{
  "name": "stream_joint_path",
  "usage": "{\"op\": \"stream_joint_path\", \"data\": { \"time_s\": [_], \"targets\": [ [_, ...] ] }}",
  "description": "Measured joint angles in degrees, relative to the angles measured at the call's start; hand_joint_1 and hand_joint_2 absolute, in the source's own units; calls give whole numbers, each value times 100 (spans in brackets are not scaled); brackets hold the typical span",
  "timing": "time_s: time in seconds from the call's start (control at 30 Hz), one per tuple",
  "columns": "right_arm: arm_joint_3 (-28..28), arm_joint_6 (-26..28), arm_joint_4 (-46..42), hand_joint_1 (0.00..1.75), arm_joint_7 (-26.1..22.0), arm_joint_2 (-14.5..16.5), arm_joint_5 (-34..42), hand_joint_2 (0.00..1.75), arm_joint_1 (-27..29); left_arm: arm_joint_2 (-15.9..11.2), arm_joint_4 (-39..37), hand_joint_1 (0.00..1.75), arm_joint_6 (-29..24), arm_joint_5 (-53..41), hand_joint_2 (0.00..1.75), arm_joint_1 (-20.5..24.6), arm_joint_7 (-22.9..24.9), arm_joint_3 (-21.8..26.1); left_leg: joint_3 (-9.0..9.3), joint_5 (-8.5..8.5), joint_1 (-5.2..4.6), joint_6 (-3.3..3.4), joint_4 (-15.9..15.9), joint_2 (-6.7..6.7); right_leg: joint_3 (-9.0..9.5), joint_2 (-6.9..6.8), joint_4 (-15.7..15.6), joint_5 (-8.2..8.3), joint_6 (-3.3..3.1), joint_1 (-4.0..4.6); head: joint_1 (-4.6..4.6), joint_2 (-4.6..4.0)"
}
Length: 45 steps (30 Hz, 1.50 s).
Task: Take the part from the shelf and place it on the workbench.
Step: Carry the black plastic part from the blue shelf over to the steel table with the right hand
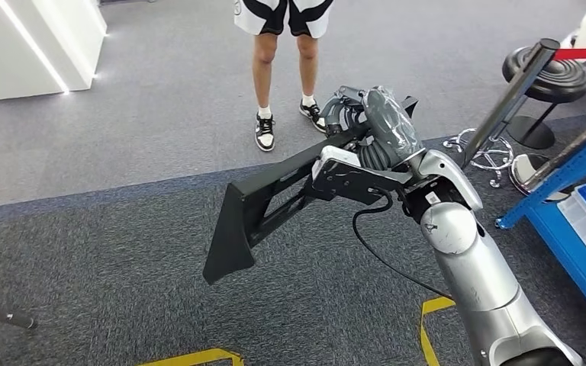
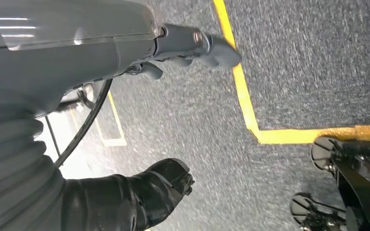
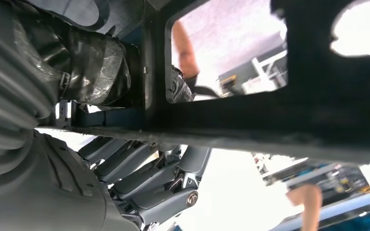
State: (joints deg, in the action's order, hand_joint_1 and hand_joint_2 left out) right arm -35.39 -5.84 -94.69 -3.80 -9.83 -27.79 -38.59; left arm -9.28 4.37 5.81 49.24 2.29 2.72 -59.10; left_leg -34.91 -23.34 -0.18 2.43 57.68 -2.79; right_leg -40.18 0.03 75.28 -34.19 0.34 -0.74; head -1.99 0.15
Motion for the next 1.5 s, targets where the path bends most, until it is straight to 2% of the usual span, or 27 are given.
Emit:
{"op": "stream_joint_path", "data": {
  "time_s": [0.07, 0.13, 0.2, 0.27, 0.33, 0.4, 0.47, 0.5, 0.57, 0.63, 0.7, 0.77, 0.8, 0.83, 0.9, 0.97, 1.0, 1.03, 1.07, 1.13, 1.2, 1.27, 1.3, 1.37, 1.4, 1.43, 1.5],
  "targets": [
    [-4, 3, 0, 175, 1, -19, -3, 175, 13, 2, 0, 0, -7, -2, 175, 0, 1, -15, -16, -17, -1, -9, 63, -189, 238, 70, -559, 398, -28, -1, 1, 0],
    [-4, 7, -2, 175, 1, -35, -6, 175, 7, 7, 1, 0, -13, -2, 175, 1, 2, -34, -67, -41, -9, -46, 140, -343, 528, 304, -1214, 659, -48, -21, -2, 0],
    [-5, 13, -8, 175, -1, -44, -7, 175, 8, 11, 0, 0, -33, -9, 175, -3, 2, -56, -141, -30, 11, -107, 178, -467, 608, 416, -1423, 674, -55, -22, -3, 0],
    [-5, 18, -22, 175, -12, -84, 12, 175, 3, 24, -1, 0, -92, -36, 175, -23, 2, -80, -186, -7, 39, -167, 178, -550, 625, 275, -1469, 702, -90, -20, -2, 0],
    [22, 26, -74, 175, -71, -225, 82, 175, 20, 91, -3, 0, -169, -76, 175, -29, -4, -115, -286, -129, 23, -222, 375, -302, 673, 109, -1538, 730, -139, -41, -24, 0],
    [113, 32, -172, 175, -182, -456, 169, 175, 84, 189, -5, 0, -256, -105, 175, -5, -15, -165, -574, -443, 35, -279, 982, 86, 706, -67, -1572, 736, -164, -36, -50, 0],
    [267, 33, -270, 175, -273, -674, 214, 175, 190, 284, -8, 0, -337, -89, 175, 9, -30, -209, -879, -658, 86, -327, 1592, 228, 711, -250, -1573, 725, -168, -25, -54, 0],
    [345, 31, -305, 175, -293, -750, 217, 175, 241, 329, -8, 0, -365, -60, 175, 8, -39, -222, -913, -627, 110, -343, 1658, 252, 713, -332, -1571, 716, -165, -24, -54, 0],
    [466, 10, -356, 175, -305, -827, 193, 175, 273, 393, -14, 0, -422, 5, 175, 7, -66, -230, -648, -321, 140, -350, 1172, 338, 730, -465, -1569, 696, -142, -25, -54, 0],
    [550, -20, -385, 175, -292, -875, 91, 175, 218, 420, -24, 0, -500, 49, 175, 34, -86, -239, -259, -90, 100, -296, 446, 580, 759, -575, -1571, 670, -95, -15, -53, 0],
    [595, -19, -399, 175, -238, -934, -130, 175, 145, 432, -45, 0, -617, 59, 175, 64, -91, -282, -128, -67, 28, -212, 150, 678, 779, -684, -1579, 651, -28, -3, -51, 0],
    [604, 18, -400, 175, -147, -971, -439, 175, 84, 443, -84, 0, -771, 46, 175, 76, -86, -370, -130, -35, 7, -125, 101, 529, 796, -775, -1593, 634, 51, -13, -49, 0],
    [606, 36, -400, 175, -107, -982, -568, 175, 60, 458, -102, 0, -833, 43, 175, 84, -82, -417, -109, -13, 11, -81, 59, 455, 797, -712, -1562, 594, 81, -28, -46, 0],
    [609, 51, -401, 175, -77, -1006, -661, 175, 30, 473, -114, 0, -874, 44, 175, 96, -78, -457, -83, 13, 18, -35, 16, 389, 759, -574, -1444, 502, 98, -42, -44, 0],
    [614, 68, -399, 175, -46, -1074, -738, 175, -19, 507, -127, 0, -906, 61, 175, 122, -62, -513, -51, 40, 20, 24, -24, 255, 502, -196, -861, 180, 95, -50, -37, 0],
    [616, 72, -390, 175, -34, -1131, -777, 175, -39, 524, -132, 0, -902, 102, 175, 134, -46, -539, -53, 39, 7, 48, -11, 101, 136, -28, -165, -75, 88, -39, -34, 0],
    [616, 71, -384, 175, -30, -1144, -793, 175, -39, 530, -133, 0, -890, 128, 175, 134, -42, -545, -54, 35, 1, 53, 2, 16, 34, -6, -12, -68, 88, -39, -35, 0],
    [616, 68, -379, 175, -28, -1151, -802, 175, -44, 534, -134, 0, -870, 152, 175, 135, -32, -551, -54, 27, -2, 52, 24, -76, 41, 8, -97, 65, 84, -42, -35, 0],
    [616, 66, -378, 175, -27, -1151, -807, 175, -54, 540, -134, 0, -849, 166, 175, 137, -10, -558, -54, 14, -1, 46, 54, -169, 150, 43, -387, 285, 78, -50, -35, 0],
    [616, 43, -373, 175, -20, -1153, -800, 175, -92, 550, -136, 0, -824, 165, 175, 148, 68, -586, -90, -22, 2, 14, 141, -345, 454, 306, -1118, 636, 65, -85, -35, 0],
    [616, -4, -356, 175, 11, -1154, -774, 175, -132, 558, -154, 0, -846, 133, 175, 163, 153, -641, -169, -24, 15, -45, 189, -499, 587, 492, -1439, 699, 55, -92, -36, 0],
    [615, -41, -334, 175, 49, -1148, -746, 175, -176, 562, -190, 0, -883, 114, 175, 156, 198, -704, -224, 11, 33, -120, 174, -655, 603, 376, -1476, 705, 26, -86, -36, 0],
    [614, -51, -323, 175, 60, -1143, -737, 175, -204, 569, -207, 0, -895, 115, 175, 147, 207, -727, -242, 3, 27, -151, 191, -623, 627, 290, -1512, 718, 0, -93, -39, 0],
    [612, -63, -306, 175, 69, -1134, -717, 175, -261, 582, -229, 0, -880, 132, 175, 158, 210, -769, -392, -168, 9, -208, 490, -289, 693, 104, -1591, 742, -69, -106, -69, 0],
    [612, -75, -297, 175, 68, -1134, -709, 175, -282, 588, -232, 0, -849, 150, 175, 171, 210, -786, -544, -326, 12, -233, 803, -46, 717, 15, -1609, 741, -94, -83, -83, 0],
    [612, -91, -287, 175, 67, -1134, -701, 175, -297, 587, -235, 0, -810, 172, 175, 184, 210, -802, -738, -491, 30, -257, 1179, 114, 729, -77, -1614, 734, -117, -63, -95, 0],
    [611, -124, -258, 175, 66, -1135, -692, 175, -320, 588, -239, 0, -732, 215, 175, 194, 211, -824, -1019, -626, 74, -295, 1689, 228, 741, -258, -1613, 710, -128, -37, -96, 0]
  ]
}}
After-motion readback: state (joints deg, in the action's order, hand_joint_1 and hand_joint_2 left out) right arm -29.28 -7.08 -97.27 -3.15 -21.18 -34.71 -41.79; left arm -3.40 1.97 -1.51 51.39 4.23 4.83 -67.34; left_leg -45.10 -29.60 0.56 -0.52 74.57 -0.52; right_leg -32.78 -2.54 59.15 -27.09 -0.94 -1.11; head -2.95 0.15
